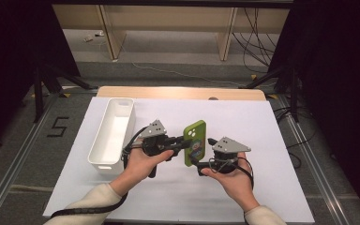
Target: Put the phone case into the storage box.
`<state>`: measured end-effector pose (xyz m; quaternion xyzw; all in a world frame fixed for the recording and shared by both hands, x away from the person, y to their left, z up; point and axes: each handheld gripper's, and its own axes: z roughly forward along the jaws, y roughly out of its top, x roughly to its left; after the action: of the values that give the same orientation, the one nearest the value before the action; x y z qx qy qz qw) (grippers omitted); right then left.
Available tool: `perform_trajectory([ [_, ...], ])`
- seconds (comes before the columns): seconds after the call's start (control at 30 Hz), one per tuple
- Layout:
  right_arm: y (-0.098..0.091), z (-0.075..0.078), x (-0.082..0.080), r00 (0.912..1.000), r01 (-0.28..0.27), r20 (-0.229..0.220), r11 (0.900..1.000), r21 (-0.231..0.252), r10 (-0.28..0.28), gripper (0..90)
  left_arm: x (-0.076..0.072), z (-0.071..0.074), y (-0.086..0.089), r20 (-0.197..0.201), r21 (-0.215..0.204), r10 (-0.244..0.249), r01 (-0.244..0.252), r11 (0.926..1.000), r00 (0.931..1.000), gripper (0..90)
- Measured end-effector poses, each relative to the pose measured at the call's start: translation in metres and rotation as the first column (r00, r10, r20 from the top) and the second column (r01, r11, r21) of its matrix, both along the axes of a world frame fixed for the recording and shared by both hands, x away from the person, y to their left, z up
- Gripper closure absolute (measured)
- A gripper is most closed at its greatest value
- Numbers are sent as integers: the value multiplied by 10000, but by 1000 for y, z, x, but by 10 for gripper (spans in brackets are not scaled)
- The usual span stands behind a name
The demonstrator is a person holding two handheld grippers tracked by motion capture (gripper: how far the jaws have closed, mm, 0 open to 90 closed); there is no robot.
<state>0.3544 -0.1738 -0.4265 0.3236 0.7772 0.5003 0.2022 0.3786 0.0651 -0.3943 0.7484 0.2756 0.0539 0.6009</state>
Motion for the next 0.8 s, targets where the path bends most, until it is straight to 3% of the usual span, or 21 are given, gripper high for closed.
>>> perform_trajectory([
  [0.33, -15, 1, -3, 9913, -1315, 9, 9913, 77, 1314, 104, -3, 6, 21, 476, 129, -1174, 1169, 9931, 9919, 773],
  [0.37, -16, 1, -4, 9888, -1492, -15, 9888, 71, 1492, 104, 1, 6, 25, 1016, 453, -1422, 1383, 9894, 9846, 773],
  [0.4, -16, 0, -4, 9872, -1595, -25, 9872, 42, 1596, 104, 2, 6, 27, 1197, 547, -1558, 1502, 9871, 9805, 773],
  [0.43, -17, 0, -4, 9862, -1654, -32, 9862, 47, 1654, 105, 1, 6, 28, 1150, 521, -1615, 1564, 9863, 9802, 773],
  [0.73, -14, -6, -7, 9606, -2777, -114, 9606, 51, 2778, 143, 2, 7, 44, 1739, 733, -2462, 2368, 9688, 9535, 773],
  [0.77, -13, -6, -7, 9584, -2849, -131, 9585, 45, 2850, 143, 2, 7, 45, 1729, 711, -2511, 2423, 9676, 9524, 773],
  [0.8, -12, -7, -7, 9555, -2947, -117, 9556, 24, 2947, 147, -4, 6, 45, 997, 173, -2334, 2328, 9724, 9673, 773],
])
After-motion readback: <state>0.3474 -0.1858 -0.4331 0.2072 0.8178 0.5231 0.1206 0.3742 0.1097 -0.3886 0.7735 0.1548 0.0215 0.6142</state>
